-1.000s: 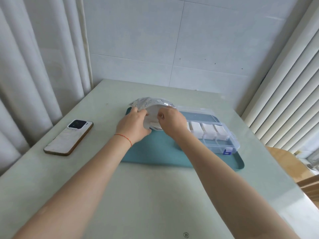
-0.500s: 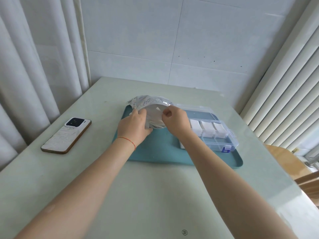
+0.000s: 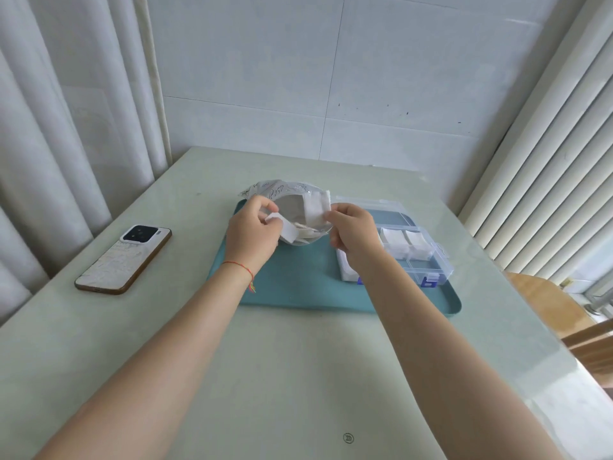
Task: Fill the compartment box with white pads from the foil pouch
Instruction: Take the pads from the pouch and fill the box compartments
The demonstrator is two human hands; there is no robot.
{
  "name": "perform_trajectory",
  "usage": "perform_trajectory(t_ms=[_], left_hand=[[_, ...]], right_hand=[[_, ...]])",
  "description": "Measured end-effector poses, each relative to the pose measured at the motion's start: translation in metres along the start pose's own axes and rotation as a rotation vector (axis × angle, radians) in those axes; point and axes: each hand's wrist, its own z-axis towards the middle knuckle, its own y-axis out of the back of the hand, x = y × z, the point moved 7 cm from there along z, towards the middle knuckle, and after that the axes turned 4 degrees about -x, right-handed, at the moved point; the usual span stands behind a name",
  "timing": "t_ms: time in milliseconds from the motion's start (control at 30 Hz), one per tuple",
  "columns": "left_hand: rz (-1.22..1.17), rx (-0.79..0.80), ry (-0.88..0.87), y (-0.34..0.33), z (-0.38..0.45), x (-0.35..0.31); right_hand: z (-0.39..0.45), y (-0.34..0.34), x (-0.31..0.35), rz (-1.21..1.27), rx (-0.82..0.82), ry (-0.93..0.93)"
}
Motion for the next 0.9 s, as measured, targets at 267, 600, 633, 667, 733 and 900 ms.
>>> perform_trajectory(t_ms=[267,600,633,667,733,900], left_hand=[[-0.401,0.204,0.125,-0.015,-0.003,-0.017],[-0.165,0.262,0.05,-0.021,0.005,-0.023],[-0.145,0.263,0.044,-0.021,0.005,-0.023],[-0.13,0.265,0.039,-0.022,0.006,-0.023],[-0.098,0.26,0.024,-0.022,0.006,-0.024],[-0.02,0.243,-0.033,-0.025,0.006,-0.026]], right_hand=[[-0.006,0.005,-0.001,-0.044,0.034,-0.048],[-0.007,0.011,0.001,-0.073,0.182,-0.036],[-0.008,0.009,0.0,-0.086,0.204,-0.035],[-0.009,0.009,0.0,-0.097,0.216,-0.034],[-0.01,0.009,-0.002,-0.113,0.226,-0.037],[-0.011,0.009,-0.005,-0.12,0.237,-0.042]])
